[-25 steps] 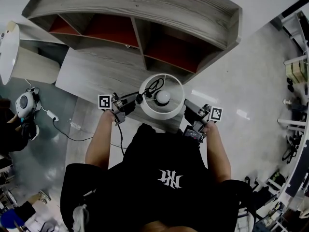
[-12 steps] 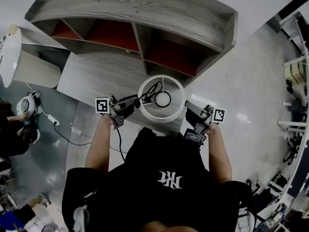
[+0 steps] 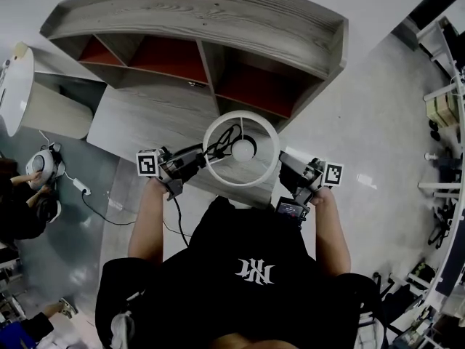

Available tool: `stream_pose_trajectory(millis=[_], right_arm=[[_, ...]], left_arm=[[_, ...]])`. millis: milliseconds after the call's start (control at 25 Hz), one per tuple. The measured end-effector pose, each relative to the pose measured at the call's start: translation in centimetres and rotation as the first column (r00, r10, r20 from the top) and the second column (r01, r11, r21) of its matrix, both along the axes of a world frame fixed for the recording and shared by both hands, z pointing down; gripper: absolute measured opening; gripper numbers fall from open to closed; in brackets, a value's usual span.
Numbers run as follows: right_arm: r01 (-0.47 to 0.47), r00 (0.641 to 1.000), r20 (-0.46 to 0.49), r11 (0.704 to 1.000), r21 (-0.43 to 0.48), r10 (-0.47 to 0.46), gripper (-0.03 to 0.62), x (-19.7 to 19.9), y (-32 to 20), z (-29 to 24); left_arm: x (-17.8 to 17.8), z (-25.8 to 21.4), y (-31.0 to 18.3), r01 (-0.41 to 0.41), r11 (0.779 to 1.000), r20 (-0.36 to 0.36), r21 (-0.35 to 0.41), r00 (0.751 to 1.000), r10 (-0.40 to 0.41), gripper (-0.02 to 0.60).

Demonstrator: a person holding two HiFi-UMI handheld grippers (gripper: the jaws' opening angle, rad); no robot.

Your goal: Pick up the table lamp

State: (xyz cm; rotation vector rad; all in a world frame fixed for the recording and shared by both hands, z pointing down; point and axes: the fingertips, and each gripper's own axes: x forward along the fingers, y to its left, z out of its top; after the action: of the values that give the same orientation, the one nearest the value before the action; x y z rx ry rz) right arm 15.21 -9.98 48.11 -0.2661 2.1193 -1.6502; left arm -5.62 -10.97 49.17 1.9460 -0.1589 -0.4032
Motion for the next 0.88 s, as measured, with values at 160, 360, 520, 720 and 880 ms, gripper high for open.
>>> stream_pose_trajectory(millis=[160, 360, 520, 720, 880], right_arm=[[-0.009, 1.0, 0.018, 1.0, -0.004, 0.009, 0.17, 0.2, -0.1, -1.7], [-0.01, 1.0, 0.022, 1.0, -0.003, 0.01, 0.17, 0.2, 0.1, -3.8], [-0.022, 0.999, 0.031, 1.0, 0.003, 0.021, 0.169, 0.4, 0.0, -5.3], [-0.024, 0.999, 0.043, 0.999, 0.023, 0.023, 0.169, 0.4, -0.1, -6.9], [-0.022, 0.999, 0.024, 0.999, 0.024, 0.022, 0.169, 0.1, 0.1, -8.1]], left_arm=[[0.2, -2.3, 0.2, -0.004, 1.0, -0.012, -0.008, 1.0, 0.004, 0.147], [0.5, -4.7, 0.4, 0.005, 0.999, -0.04, -0.045, 0.999, -0.007, 0.147], [0.6, -6.2, 0.7, 0.001, 0.999, -0.034, -0.034, 0.999, -0.002, 0.149], [0.3, -7.6, 0.6, 0.014, 1.0, -0.025, 0.002, 1.0, -0.014, 0.147], [0.4, -9.2, 0.8, 0.017, 1.0, -0.027, -0.019, 0.999, -0.018, 0.149]])
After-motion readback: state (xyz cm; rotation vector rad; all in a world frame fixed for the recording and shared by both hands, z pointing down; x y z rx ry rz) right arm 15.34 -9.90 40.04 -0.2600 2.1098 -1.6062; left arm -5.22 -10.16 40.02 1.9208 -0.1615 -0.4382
